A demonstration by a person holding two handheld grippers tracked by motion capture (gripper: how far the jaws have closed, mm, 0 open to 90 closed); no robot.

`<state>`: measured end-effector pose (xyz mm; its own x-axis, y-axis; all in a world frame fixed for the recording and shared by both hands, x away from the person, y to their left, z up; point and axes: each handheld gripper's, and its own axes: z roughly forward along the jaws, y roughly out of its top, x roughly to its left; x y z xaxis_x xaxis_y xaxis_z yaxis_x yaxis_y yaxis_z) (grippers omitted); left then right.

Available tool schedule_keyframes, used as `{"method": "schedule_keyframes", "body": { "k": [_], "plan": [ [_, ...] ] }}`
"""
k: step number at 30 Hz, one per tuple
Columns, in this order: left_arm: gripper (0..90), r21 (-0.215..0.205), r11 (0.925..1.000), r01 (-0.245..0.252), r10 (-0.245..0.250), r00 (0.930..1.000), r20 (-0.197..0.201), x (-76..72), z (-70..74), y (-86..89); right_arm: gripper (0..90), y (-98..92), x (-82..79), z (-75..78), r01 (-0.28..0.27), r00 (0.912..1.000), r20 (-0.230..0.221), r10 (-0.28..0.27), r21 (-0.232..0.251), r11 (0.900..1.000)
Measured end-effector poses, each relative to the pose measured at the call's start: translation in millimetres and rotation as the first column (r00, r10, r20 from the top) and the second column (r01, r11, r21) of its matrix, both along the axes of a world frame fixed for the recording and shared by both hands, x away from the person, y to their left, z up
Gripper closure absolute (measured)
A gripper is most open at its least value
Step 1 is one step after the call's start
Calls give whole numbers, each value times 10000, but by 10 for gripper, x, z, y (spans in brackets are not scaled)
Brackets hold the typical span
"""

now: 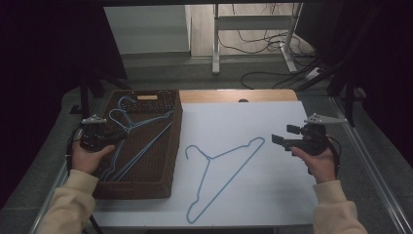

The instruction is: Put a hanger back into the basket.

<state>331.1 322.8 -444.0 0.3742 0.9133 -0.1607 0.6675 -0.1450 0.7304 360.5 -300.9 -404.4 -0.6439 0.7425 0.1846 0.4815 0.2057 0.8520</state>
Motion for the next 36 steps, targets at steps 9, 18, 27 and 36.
{"method": "schedule_keyframes", "body": {
  "k": [9,18,27,36],
  "plan": [
    [341,55,9998,182,-186,9960,873,-201,213,-155,165,23,1,-10,-48,10000,-69,47,-117,9999],
    [275,-267,9845,1735,-1697,9795,1082,-441,267,-601,164,101,1,-51,-273,9995,-172,268,-301,9992],
    [260,-411,9681,2474,-2427,9655,950,-555,219,-903,160,258,-5,-126,-781,9966,-332,758,-748,9941],
    [255,-330,9596,2793,-2758,9576,830,-579,187,-1037,162,383,-34,-178,-1050,9941,-397,1010,-1148,9878]
  ]
}}
